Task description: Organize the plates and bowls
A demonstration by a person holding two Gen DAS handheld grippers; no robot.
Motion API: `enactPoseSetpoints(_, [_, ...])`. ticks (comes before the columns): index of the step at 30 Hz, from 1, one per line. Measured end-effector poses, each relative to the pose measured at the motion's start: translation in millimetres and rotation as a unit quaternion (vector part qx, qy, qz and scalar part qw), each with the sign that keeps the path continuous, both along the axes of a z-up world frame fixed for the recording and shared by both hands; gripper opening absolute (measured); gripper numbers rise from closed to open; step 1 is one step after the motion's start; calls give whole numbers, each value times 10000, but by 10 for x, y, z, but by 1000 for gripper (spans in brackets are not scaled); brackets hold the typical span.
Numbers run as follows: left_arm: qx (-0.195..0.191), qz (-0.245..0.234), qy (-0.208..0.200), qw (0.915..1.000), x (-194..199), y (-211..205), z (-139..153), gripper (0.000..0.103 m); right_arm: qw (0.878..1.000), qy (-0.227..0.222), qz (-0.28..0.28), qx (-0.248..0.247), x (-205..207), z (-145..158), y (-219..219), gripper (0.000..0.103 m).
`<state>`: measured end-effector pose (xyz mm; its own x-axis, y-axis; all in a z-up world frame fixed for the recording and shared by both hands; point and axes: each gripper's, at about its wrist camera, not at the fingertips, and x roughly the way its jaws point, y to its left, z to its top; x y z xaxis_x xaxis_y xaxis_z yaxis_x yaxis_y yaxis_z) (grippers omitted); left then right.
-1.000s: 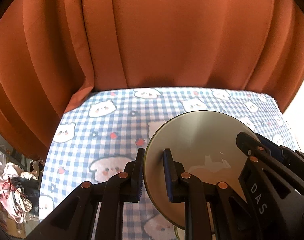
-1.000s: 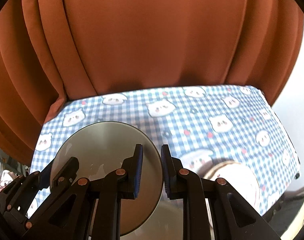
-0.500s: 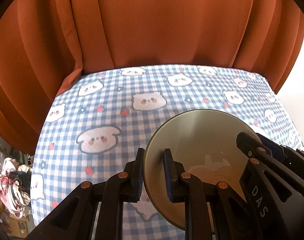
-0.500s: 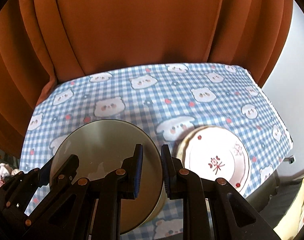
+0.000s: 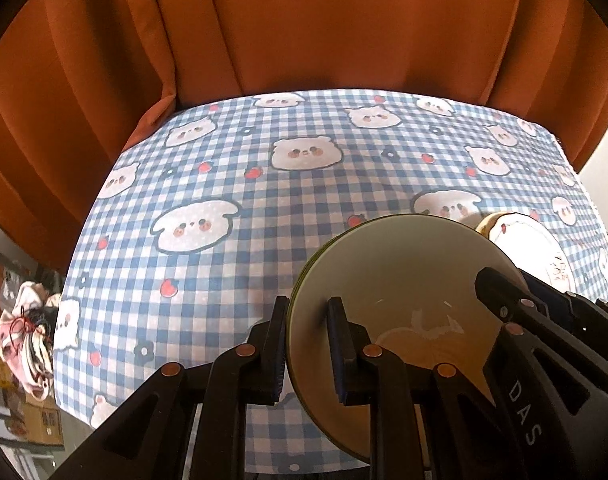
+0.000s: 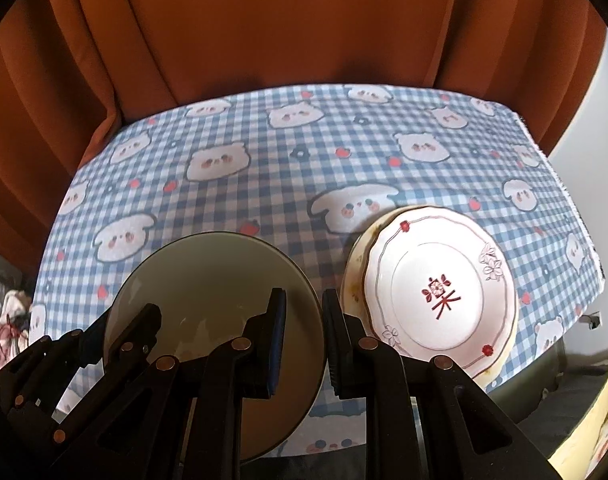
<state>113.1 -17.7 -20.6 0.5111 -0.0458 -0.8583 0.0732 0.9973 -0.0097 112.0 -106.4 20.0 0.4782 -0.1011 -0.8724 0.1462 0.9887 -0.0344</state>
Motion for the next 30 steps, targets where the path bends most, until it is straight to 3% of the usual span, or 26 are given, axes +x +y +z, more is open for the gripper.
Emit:
enactPoseSetpoints(15, [76,431,231,9988,124,-20,-200,16,9987,198,444,163,217,-225,-29,22])
enactPoseSetpoints(26, [11,437,119,9990,144,-6,-239,17,9986,154,486,147,270,-280,-15,22])
enactPoseSetpoints(30, [-297,295,165,9990,113,8,-245,34,9985,158,472,213,259,-277,-17,25])
